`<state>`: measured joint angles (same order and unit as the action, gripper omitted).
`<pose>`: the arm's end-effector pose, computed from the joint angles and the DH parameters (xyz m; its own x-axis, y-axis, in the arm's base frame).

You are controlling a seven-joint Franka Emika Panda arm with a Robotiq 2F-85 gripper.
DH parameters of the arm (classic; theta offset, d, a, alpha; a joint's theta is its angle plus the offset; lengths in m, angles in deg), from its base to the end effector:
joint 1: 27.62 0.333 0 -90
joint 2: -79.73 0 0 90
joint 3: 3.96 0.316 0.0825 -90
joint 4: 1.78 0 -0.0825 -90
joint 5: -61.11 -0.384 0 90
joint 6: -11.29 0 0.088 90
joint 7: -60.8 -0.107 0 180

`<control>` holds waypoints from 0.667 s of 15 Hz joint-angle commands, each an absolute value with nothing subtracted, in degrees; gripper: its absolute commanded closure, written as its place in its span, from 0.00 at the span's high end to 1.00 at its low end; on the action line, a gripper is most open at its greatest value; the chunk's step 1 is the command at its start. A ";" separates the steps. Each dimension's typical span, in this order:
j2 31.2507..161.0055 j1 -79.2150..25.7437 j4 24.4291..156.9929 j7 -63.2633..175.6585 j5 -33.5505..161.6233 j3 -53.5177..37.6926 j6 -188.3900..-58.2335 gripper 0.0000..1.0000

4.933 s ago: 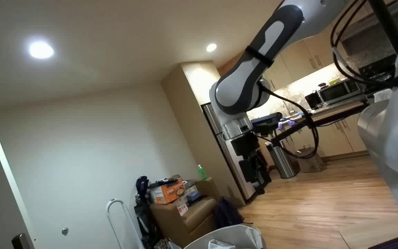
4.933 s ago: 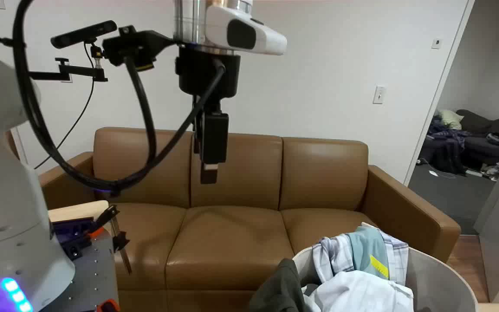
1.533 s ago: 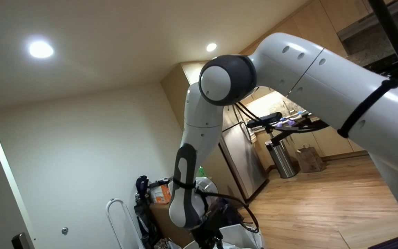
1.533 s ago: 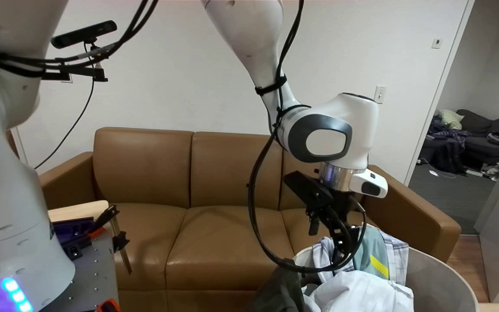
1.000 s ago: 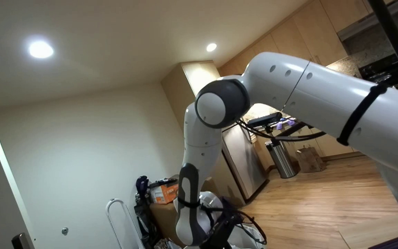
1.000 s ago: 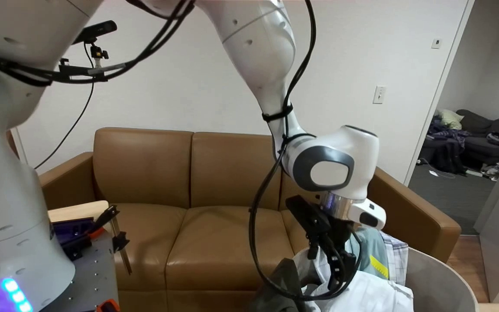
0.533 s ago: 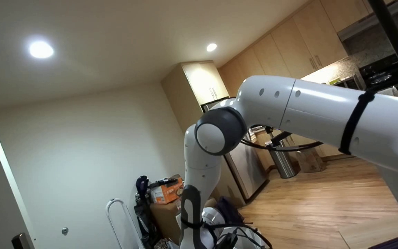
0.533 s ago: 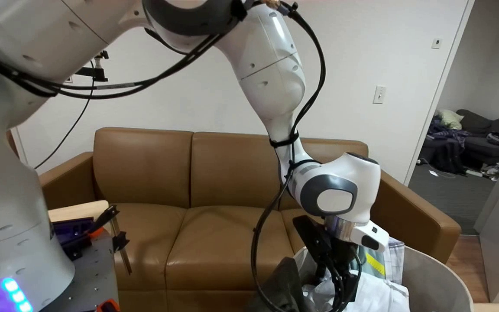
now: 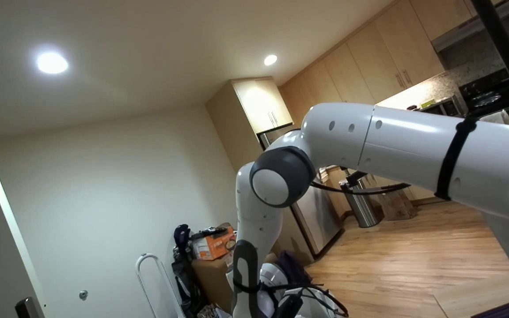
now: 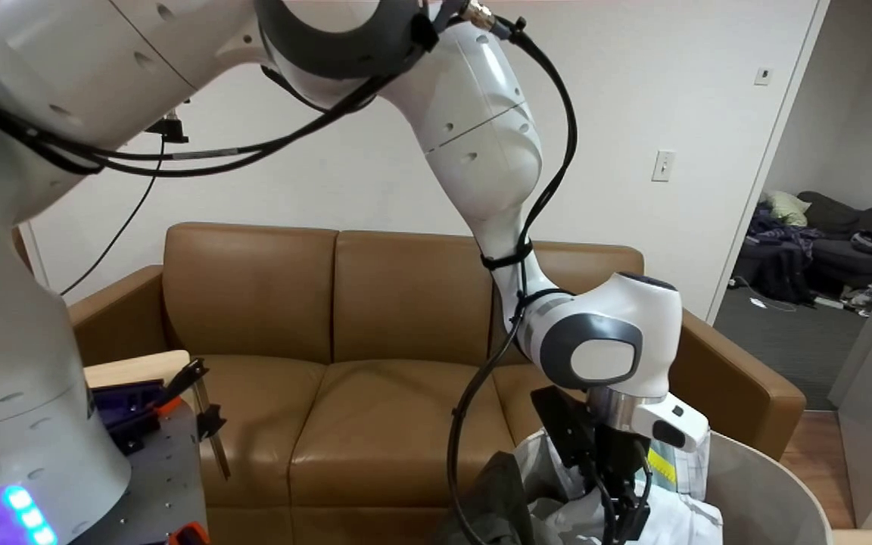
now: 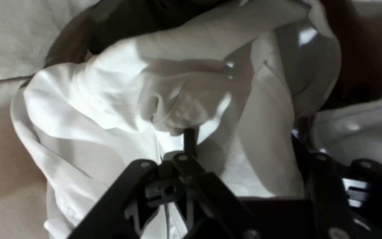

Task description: Remove the white short from the laundry bag and put it on the seat of the couch

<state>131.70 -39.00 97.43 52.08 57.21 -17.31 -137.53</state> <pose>0.5896 -0.2645 0.0688 0.8489 -0.5285 0.0049 -0.5232 -0.8390 0.1494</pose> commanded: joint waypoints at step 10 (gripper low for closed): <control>123.27 -48.18 99.94 68.58 56.88 -10.19 -136.82 0.06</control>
